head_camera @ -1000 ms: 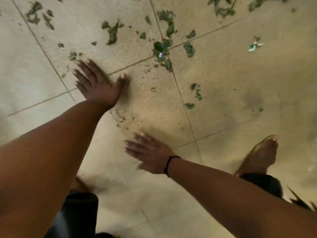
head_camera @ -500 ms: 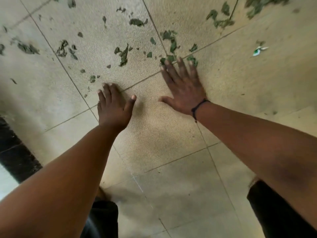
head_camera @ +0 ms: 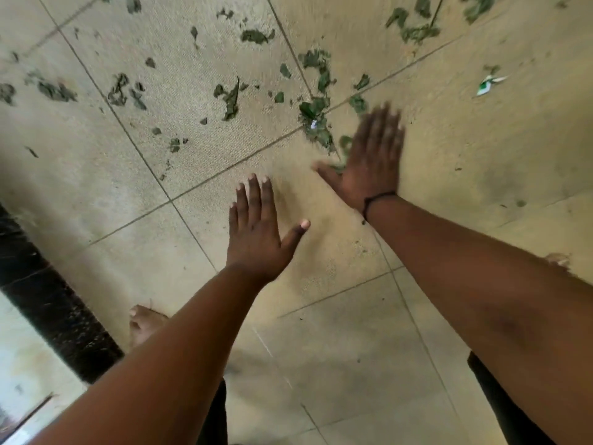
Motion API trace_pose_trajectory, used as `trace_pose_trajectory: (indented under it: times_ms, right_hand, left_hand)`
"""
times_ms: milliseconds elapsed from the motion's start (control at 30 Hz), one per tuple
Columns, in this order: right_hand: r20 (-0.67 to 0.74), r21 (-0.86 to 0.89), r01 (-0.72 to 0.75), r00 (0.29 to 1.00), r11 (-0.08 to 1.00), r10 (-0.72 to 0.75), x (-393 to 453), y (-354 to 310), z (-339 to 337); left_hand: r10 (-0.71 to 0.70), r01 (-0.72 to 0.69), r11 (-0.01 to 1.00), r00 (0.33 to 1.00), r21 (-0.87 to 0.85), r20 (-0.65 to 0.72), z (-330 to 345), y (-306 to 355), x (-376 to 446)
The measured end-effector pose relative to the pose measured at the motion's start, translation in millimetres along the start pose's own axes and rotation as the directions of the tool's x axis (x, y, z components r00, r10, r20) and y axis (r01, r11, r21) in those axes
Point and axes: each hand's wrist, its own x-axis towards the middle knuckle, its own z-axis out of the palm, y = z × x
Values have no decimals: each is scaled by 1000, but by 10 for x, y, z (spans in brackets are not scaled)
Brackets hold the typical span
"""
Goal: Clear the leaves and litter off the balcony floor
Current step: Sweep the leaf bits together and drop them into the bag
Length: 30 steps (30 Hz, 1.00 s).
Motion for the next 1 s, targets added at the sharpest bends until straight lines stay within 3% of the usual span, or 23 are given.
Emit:
trace_pose_trajectory:
  times_ms: [167, 267, 367, 467, 600, 700, 767, 833, 933, 1000]
  right_hand:
    - [-24, 125, 138, 990, 982, -136, 233, -229, -783]
    - [58, 177, 200, 975, 964, -213, -258, 122, -1152]
    - [143, 163, 174, 970, 971, -198, -801, 752, -1350]
    - [180, 104, 71, 980, 992, -89, -930, 1375, -1447]
    - [165, 50, -45, 986, 998, 36, -435, 1730, -1637]
    - [4, 142, -172, 985, 975, 173, 378, 1870, -1712]
    - [-141, 263, -253, 944, 931, 297, 996, 1961, -1763]
    - [-191, 410, -358, 866, 839, 463, 1496, 2026, -1768]
    - [-76, 552, -505, 762, 664, 643, 2002, 2107, -1800]
    - [-8, 540, -561, 742, 627, 670, 2128, 2036, -1837]
  left_hand:
    - [-59, 59, 998, 996, 5, 74, -286, 381, -387]
    - [-63, 64, 998, 997, -8, 40, -617, 739, -649]
    - [-57, 57, 998, 998, -16, 18, -954, 1131, -892]
    - [24, -31, 995, 997, 94, 72, -1091, 1339, -804]
    - [37, -54, 980, 995, 189, 96, -1147, 1344, -102]
    - [107, -123, 969, 991, 216, 84, -1236, 1283, 613]
    - [146, -150, 968, 989, 201, 33, -1354, 1214, 917]
    - [175, -175, 960, 984, 218, 22, -1432, 1061, 1174]
    - [235, -233, 935, 972, 268, 23, -1493, 836, 1467]
    - [241, -237, 939, 970, 248, 15, -1503, 705, 1596]
